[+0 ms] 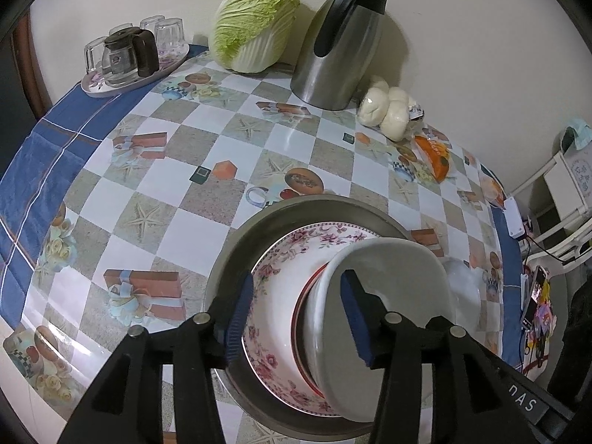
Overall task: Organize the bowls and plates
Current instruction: 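Open the right tool to release the white square bowl, then withdraw the right tool and move it toward the white round bowl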
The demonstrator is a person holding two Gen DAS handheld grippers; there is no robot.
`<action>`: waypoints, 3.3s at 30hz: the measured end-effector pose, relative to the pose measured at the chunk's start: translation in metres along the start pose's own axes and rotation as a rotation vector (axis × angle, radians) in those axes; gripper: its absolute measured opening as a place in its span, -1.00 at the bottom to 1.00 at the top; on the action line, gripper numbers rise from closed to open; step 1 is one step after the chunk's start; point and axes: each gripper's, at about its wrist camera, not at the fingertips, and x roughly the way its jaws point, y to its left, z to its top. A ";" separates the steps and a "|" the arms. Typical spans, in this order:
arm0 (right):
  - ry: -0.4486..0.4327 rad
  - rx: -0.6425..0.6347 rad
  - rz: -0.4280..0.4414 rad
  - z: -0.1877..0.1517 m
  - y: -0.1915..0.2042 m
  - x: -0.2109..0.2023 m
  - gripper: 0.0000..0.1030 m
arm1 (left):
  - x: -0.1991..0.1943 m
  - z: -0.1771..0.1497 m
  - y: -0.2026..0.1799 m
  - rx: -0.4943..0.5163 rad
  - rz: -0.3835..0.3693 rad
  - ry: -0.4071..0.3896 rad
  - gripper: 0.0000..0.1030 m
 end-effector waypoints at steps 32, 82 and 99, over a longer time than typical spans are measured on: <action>-0.087 -0.052 -0.083 0.004 0.006 -0.015 0.96 | -0.014 0.007 0.015 -0.037 0.104 -0.057 0.70; -0.345 0.167 -0.297 0.030 -0.152 -0.109 0.98 | -0.033 -0.006 -0.132 0.224 -0.005 -0.250 0.97; -0.248 0.212 -0.299 0.033 -0.188 -0.068 0.86 | 0.035 -0.028 -0.209 0.439 0.004 -0.123 0.82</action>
